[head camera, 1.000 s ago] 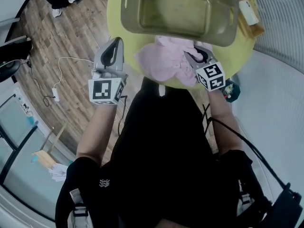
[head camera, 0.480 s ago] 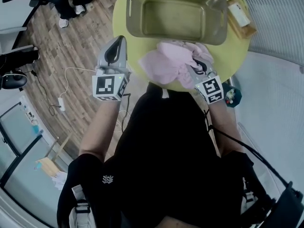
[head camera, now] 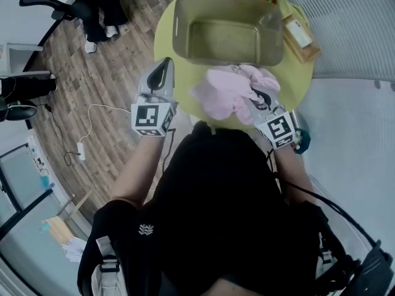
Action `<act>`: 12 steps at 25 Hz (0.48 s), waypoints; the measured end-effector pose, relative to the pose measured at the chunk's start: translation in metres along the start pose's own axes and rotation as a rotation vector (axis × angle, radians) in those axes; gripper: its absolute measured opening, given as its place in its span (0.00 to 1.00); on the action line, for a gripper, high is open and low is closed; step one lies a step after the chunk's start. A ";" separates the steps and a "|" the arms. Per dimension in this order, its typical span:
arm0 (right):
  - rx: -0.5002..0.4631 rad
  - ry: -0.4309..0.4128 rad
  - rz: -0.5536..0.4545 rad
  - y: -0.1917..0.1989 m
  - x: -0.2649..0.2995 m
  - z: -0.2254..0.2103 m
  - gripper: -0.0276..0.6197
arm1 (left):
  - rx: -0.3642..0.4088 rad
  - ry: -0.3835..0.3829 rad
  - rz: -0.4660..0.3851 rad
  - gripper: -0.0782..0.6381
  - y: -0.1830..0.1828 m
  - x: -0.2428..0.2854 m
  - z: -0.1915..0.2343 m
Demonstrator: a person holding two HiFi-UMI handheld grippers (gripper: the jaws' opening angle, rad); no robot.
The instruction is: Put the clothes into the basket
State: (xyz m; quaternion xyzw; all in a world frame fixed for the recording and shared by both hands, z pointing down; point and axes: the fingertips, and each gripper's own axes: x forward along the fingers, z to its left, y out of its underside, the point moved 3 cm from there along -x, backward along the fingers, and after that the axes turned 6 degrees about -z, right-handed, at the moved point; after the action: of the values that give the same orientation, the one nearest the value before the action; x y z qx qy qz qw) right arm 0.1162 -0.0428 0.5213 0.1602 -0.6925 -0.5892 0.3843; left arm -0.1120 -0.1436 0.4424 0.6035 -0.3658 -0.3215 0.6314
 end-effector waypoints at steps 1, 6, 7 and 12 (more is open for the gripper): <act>-0.007 0.001 -0.008 -0.006 -0.003 0.000 0.15 | 0.000 0.001 -0.009 0.12 -0.004 0.000 -0.002; -0.048 0.008 -0.046 -0.034 -0.012 -0.003 0.15 | -0.004 0.010 -0.049 0.12 -0.025 -0.001 -0.009; -0.054 0.010 -0.054 -0.040 -0.013 -0.003 0.15 | -0.003 0.013 -0.053 0.12 -0.028 -0.001 -0.009; -0.061 0.002 -0.091 -0.066 -0.021 -0.006 0.15 | 0.001 0.008 -0.092 0.12 -0.044 -0.005 -0.010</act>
State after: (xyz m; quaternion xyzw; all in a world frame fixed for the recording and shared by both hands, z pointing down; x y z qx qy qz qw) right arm 0.1190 -0.0502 0.4519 0.1805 -0.6657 -0.6267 0.3625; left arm -0.1048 -0.1370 0.3982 0.6213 -0.3355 -0.3474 0.6170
